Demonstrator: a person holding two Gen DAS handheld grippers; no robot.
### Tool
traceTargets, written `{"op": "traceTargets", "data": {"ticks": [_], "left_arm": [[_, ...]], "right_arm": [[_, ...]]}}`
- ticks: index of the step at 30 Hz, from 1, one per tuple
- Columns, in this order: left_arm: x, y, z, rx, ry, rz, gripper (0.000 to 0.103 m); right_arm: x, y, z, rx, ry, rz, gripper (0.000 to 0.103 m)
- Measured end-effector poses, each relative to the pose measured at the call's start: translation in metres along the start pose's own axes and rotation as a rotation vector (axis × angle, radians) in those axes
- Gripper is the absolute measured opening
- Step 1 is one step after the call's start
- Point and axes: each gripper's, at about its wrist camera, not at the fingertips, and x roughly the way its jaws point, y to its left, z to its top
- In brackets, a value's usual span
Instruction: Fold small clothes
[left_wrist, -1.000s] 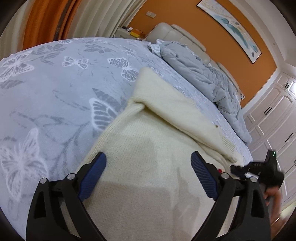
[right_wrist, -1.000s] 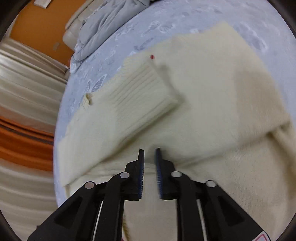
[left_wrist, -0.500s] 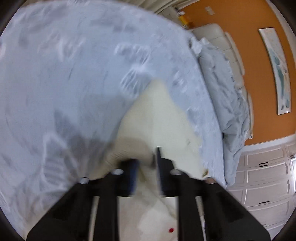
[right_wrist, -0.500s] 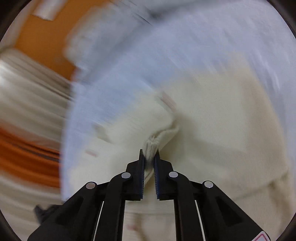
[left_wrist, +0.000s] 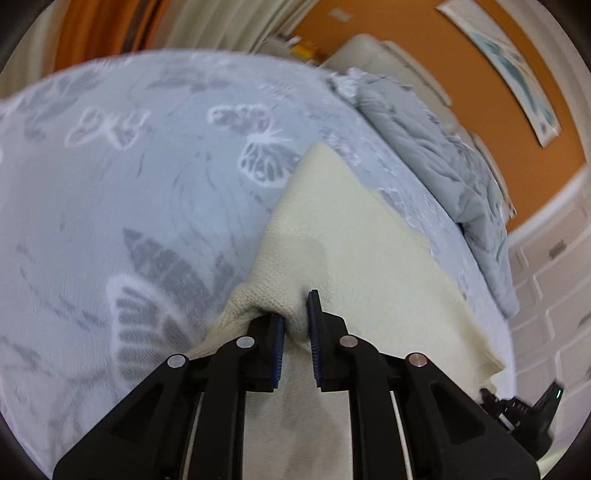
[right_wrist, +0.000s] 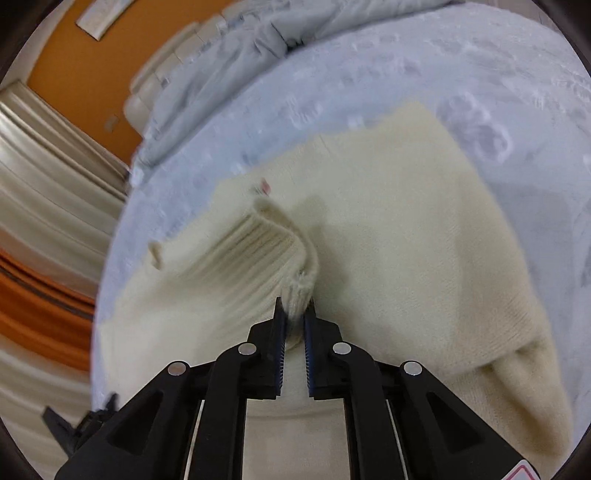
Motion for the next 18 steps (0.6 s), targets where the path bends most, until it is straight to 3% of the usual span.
{"op": "traceTargets", "data": {"ticks": [2, 3, 4, 5, 7, 12, 15, 18], "left_arm": [[-0.003, 0.004, -0.002, -0.006, -0.02, -0.016, 0.014], [-0.004, 0.007, -0.003, -0.013, -0.031, -0.031, 0.014], [-0.002, 0.008, -0.001, -0.019, -0.039, -0.041, 0.014], [-0.002, 0.01, -0.002, -0.022, -0.045, -0.05, 0.014], [-0.001, 0.011, -0.002, -0.025, -0.056, -0.062, 0.014], [0.0, 0.011, -0.005, -0.02, -0.069, -0.069, 0.014], [0.002, 0.013, -0.005, -0.021, -0.071, -0.079, 0.014], [0.002, 0.016, -0.006, -0.026, -0.074, -0.095, 0.013]], "right_arm": [[-0.002, 0.0, 0.006, 0.009, 0.004, -0.001, 0.008], [-0.015, 0.004, 0.008, 0.031, -0.012, -0.029, 0.016], [-0.024, 0.011, 0.002, 0.029, -0.045, -0.055, 0.022], [-0.044, 0.024, -0.003, 0.001, -0.134, -0.097, 0.022], [-0.056, 0.056, -0.006, -0.087, -0.194, -0.053, 0.022], [0.017, 0.204, -0.047, -0.446, 0.069, 0.155, 0.022], [0.075, 0.266, -0.071, -0.575, 0.157, 0.132, 0.02], [0.112, 0.266, -0.06, -0.605, 0.156, 0.008, 0.003]]}}
